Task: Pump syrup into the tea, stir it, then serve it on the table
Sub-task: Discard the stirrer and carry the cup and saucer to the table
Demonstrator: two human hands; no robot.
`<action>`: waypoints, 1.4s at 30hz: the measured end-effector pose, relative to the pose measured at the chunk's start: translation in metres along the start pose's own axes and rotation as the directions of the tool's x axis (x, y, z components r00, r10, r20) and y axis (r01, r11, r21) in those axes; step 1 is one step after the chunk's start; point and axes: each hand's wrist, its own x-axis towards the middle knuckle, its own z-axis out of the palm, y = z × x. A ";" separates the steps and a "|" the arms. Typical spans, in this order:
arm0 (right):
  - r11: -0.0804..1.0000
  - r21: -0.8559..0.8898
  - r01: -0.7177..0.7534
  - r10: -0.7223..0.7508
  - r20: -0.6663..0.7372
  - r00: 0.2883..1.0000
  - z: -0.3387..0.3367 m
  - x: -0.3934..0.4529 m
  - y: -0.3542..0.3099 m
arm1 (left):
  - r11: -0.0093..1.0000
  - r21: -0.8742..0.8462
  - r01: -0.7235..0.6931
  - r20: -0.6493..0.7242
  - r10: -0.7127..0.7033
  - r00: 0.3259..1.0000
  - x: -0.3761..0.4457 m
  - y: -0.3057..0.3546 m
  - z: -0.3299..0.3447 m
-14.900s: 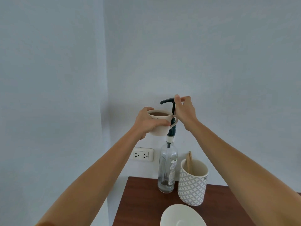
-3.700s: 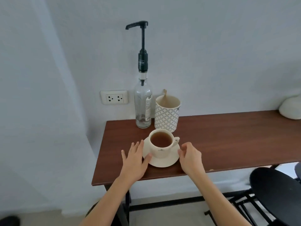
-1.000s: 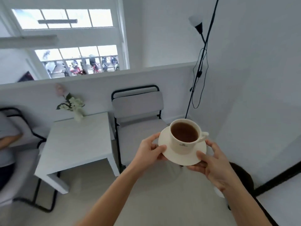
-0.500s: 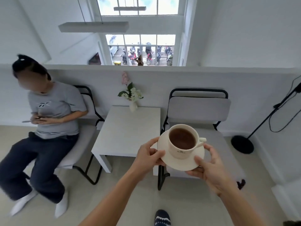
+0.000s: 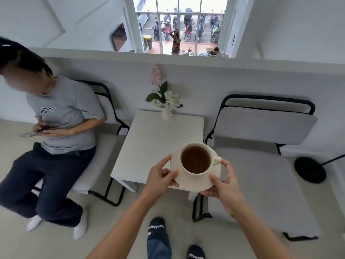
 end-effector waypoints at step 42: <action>0.912 -0.304 -0.274 0.208 -0.233 0.950 0.063 0.354 0.279 | 0.895 0.328 0.301 0.043 -0.333 0.942 0.350 -0.313 -0.078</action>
